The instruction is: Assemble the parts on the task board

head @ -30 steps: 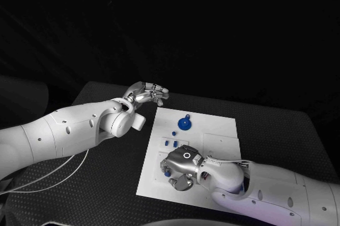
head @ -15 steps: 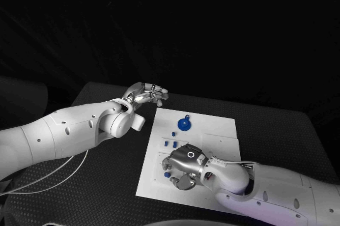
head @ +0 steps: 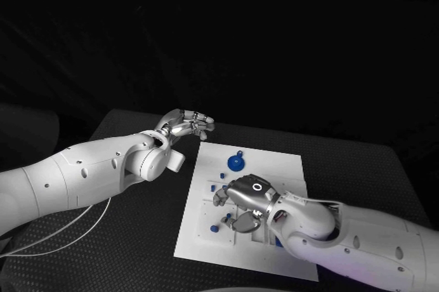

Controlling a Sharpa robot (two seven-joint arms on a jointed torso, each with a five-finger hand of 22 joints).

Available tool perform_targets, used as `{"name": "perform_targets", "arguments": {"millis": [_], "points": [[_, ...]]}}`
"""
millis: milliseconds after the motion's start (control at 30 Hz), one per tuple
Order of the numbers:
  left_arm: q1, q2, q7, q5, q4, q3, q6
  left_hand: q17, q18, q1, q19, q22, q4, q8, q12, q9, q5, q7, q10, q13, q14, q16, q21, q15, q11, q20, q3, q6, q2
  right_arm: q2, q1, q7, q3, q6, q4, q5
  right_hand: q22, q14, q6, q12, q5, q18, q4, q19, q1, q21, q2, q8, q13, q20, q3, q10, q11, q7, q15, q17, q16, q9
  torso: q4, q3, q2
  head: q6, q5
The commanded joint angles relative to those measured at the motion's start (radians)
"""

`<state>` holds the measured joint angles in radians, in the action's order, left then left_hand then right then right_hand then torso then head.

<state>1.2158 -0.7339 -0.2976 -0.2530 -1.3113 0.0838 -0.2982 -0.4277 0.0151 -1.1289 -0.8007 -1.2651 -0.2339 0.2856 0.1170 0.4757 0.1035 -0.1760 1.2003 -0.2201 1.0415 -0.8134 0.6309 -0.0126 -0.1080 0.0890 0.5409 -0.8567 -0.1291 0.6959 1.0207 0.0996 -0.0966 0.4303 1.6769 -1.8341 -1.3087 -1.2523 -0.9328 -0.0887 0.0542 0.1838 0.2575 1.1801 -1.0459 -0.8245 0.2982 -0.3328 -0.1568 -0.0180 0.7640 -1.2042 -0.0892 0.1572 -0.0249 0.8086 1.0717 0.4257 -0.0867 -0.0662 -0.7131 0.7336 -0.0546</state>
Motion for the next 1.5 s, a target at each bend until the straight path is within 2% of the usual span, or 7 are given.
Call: {"name": "perform_targets", "arguments": {"millis": [33, 333, 500, 533, 733, 1300, 1500], "points": [[0.001, 0.002, -0.008, 0.006, 0.006, 0.000, 0.013, -0.002, 0.015, 0.007, -0.008, -0.001, 0.006, -0.002, -0.002, -0.001, 0.003, 0.000, 0.004, 0.002, 0.006, 0.004, -0.005, 0.001, 0.001, -0.002, -0.002, 0.007, 0.000, 0.038, 0.025, -0.031, 0.011, -0.003, 0.013, 0.177, -0.017, 0.000, 0.002, -0.007, -0.001, 0.078, -0.011, 0.001, 0.018, -0.003, 0.001, -0.002, -0.002, -0.004, -0.010, -0.009, 0.003, -0.003, -0.002, 0.001, 0.005, 0.002, 0.0017, -0.0008, 0.001, -0.007, 0.012], [-0.004, 0.005, -0.009, 0.011, 0.027, 0.007, 0.014, -0.003, 0.015, 0.009, -0.009, -0.002, 0.007, -0.001, -0.002, 0.000, 0.003, 0.000, 0.005, 0.002, 0.006, 0.004, -0.005, 0.001, 0.002, -0.002, -0.003, 0.006, 0.000, 0.185, 0.125, 0.048, 0.014, -0.158, 0.029, 0.570, -0.016, -0.032, -0.016, -0.195, 0.013, 0.078, -0.090, 0.034, 0.066, -0.026, -0.012, -0.022, -0.146, -0.016, -0.080, -0.139, 0.067, -0.026, -0.061, 0.004, 0.022, 0.030, 0.0077, 0.0002, 0.011, -0.014, 0.051], [-0.014, 0.014, -0.009, 0.015, 0.034, 0.010, 0.019, -0.004, 0.015, 0.010, -0.009, -0.002, 0.008, -0.001, -0.001, 0.000, 0.003, 0.000, 0.005, 0.002, 0.006, 0.005, -0.005, 0.001, 0.002, -0.002, -0.003, 0.006, 0.000, 0.241, 0.132, 0.183, 0.012, -0.337, 0.019, 0.655, -0.024, -0.066, -0.013, -0.696, 0.001, 0.078, -0.125, 0.062, 0.109, -0.060, -0.040, -0.022, -0.591, -0.028, -0.162, -0.030, 0.092, -0.049, -0.094, 0.049, 0.081, 0.073, 0.0131, 0.0006, 0.020, -0.009, 0.068], [-0.017, 0.015, -0.009, 0.016, 0.034, 0.010, 0.021, -0.004, 0.015, 0.010, -0.009, -0.002, 0.008, -0.001, -0.001, 0.000, 0.003, 0.000, 0.005, 0.002, 0.006, 0.005, -0.005, 0.001, 0.002, -0.002, -0.003, 0.006, 0.001, 0.248, 0.132, 0.206, 0.007, -0.338, 0.020, 0.669, -0.022, -0.051, -0.013, -0.820, -0.002, 0.078, -0.136, 0.059, 0.113, -0.076, -0.035, -0.019, -0.708, -0.036, -0.157, 0.041, 0.100, -0.076, -0.077, 0.089, 0.121, 0.083, 0.0134, 0.0007, 0.021, -0.007, 0.069], [-0.023, 0.021, -0.008, 0.019, 0.040, 0.012, 0.022, -0.004, 0.015, 0.011, -0.009, -0.003, 0.008, -0.001, -0.001, 0.000, 0.003, 0.000, 0.005, 0.002, 0.006, 0.005, -0.006, 0.002, 0.002, -0.002, -0.004, 0.006, 0.001, 0.283, 0.132, 0.381, -0.021, -0.486, 0.023, 0.732, -0.022, -0.045, -0.005, -0.949, -0.005, 0.078, -0.205, 0.077, 0.158, -0.110, -0.053, -0.017, -0.817, -0.042, -0.126, 0.053, 0.099, -0.054, -0.093, 0.151, 0.182, 0.104, 0.0174, 0.0012, 0.029, 0.001, 0.086], [-0.025, 0.021, -0.007, 0.020, 0.037, 0.014, 0.027, -0.006, 0.015, 0.015, -0.009, -0.004, 0.011, -0.001, -0.002, 0.000, 0.003, 0.000, 0.005, 0.002, 0.006, 0.007, -0.007, 0.001, 0.002, -0.002, -0.005, 0.008, 0.002, 0.299, 0.129, 0.472, -0.114, -0.451, 0.068, 0.823, -0.022, -0.041, -0.014, -1.050, -0.005, 0.078, -0.255, 0.083, 0.246, -0.166, -0.074, -0.024, -0.912, -0.063, -0.117, 0.058, 0.105, -0.061, -0.099, 0.205, 0.221, 0.145, 0.0235, -0.0035, 0.034, 0.031, 0.110], [-0.025, 0.021, -0.006, 0.020, 0.032, 0.014, 0.029, -0.007, 0.014, 0.017, -0.009, -0.004, 0.012, -0.001, -0.002, -0.001, 0.003, -0.001, 0.004, 0.002, 0.006, 0.008, -0.007, 0.001, 0.002, -0.002, -0.006, 0.008, 0.003, 0.274, 0.111, 0.481, -0.122, -0.430, 0.058, 0.831, -0.021, -0.042, -0.009, -1.055, -0.005, 0.078, -0.260, 0.082, 0.263, -0.174, -0.067, -0.019, -0.919, -0.065, -0.113, 0.057, 0.105, -0.060, -0.099, 0.210, 0.222, 0.149, 0.0234, -0.0041, 0.034, 0.035, 0.112]]}}
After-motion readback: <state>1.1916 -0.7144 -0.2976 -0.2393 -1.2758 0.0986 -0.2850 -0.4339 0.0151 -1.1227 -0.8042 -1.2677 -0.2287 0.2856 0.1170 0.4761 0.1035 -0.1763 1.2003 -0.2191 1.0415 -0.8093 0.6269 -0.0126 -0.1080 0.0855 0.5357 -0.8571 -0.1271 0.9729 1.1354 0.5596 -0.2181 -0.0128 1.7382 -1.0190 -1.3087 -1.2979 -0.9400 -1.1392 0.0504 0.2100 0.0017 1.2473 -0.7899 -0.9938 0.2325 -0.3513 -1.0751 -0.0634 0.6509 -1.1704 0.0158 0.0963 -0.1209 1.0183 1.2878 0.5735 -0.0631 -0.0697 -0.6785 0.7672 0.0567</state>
